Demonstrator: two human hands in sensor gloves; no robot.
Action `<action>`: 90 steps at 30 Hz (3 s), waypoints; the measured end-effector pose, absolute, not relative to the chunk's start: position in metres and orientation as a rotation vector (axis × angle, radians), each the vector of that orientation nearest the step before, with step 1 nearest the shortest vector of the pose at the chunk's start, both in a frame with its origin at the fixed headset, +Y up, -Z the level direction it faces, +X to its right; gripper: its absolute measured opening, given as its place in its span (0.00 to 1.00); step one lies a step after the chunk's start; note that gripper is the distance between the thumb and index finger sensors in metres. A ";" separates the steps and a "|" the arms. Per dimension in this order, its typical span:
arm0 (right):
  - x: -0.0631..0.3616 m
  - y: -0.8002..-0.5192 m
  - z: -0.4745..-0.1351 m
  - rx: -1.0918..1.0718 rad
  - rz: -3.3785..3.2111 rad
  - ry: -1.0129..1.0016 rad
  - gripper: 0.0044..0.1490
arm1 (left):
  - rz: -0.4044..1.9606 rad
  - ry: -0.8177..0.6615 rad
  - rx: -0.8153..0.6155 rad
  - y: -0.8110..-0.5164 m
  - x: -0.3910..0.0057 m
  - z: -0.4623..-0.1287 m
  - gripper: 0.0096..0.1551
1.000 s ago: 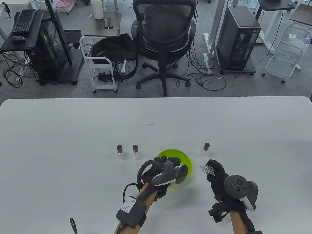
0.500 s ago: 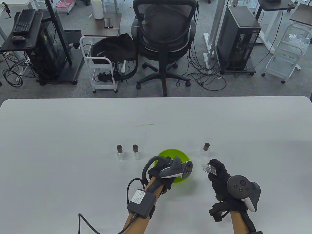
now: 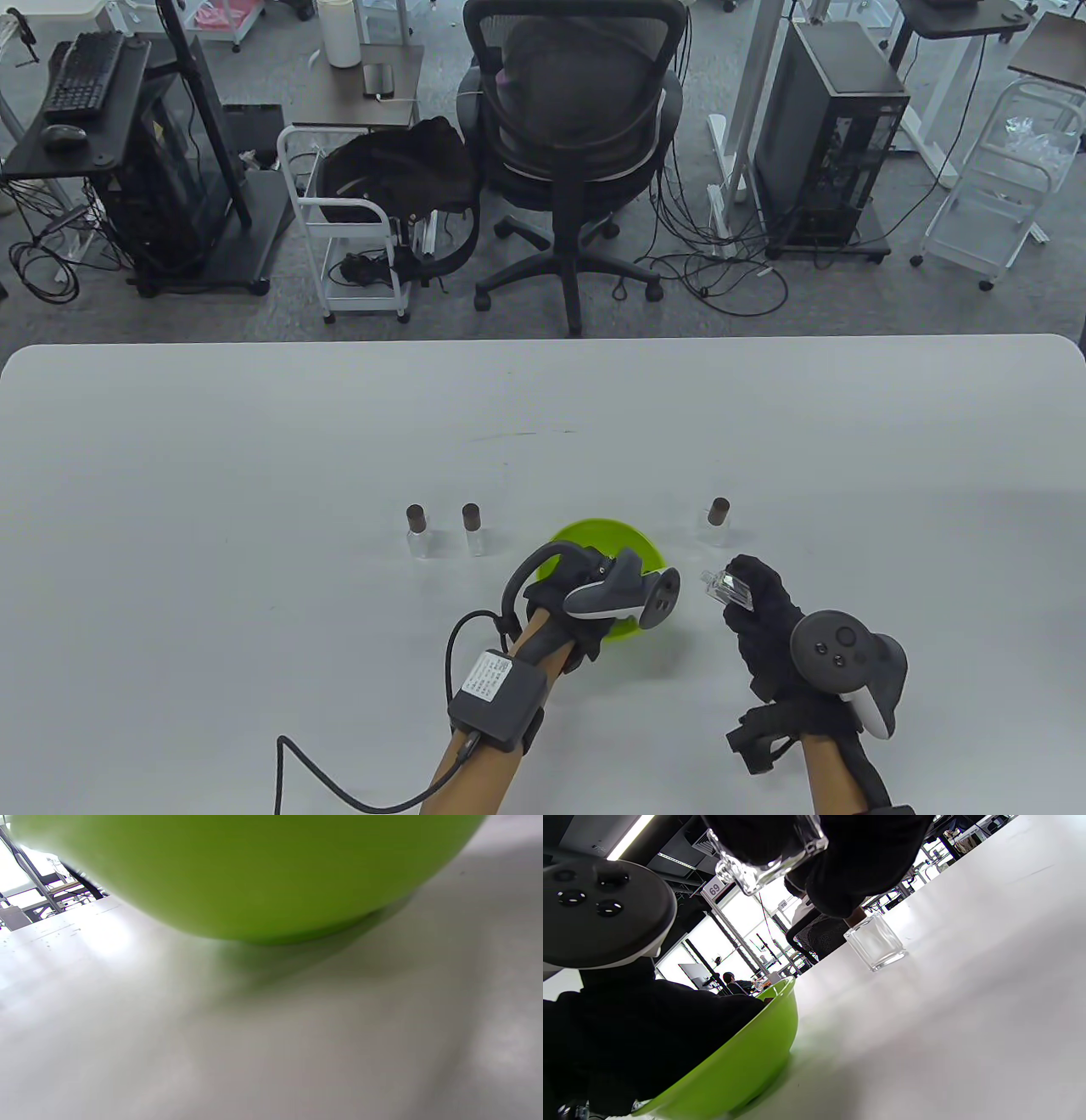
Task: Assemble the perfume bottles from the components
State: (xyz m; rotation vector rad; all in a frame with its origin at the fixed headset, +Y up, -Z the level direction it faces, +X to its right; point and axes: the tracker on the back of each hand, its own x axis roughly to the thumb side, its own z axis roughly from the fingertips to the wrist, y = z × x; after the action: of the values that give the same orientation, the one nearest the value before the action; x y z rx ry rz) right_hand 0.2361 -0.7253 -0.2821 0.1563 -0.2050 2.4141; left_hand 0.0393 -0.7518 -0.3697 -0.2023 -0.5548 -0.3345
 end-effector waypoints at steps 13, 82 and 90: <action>0.228 -0.729 -0.282 0.192 2.396 -0.145 0.38 | 0.001 -0.527 -0.044 -0.709 -0.002 -0.352 0.35; 0.197 -0.737 -0.277 0.331 2.186 -0.003 0.38 | 0.931 -0.582 0.054 -0.712 -0.022 -0.315 0.25; 0.196 -0.735 -0.276 0.338 2.225 -0.042 0.38 | 0.859 -0.524 0.091 -0.714 -0.018 -0.314 0.28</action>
State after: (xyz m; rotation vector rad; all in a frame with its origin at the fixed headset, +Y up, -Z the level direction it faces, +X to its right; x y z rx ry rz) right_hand 0.1958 -0.7353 -0.2764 0.3385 -0.0422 2.2251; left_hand -0.0179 -0.7141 -0.3138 0.0911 -0.5241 0.8590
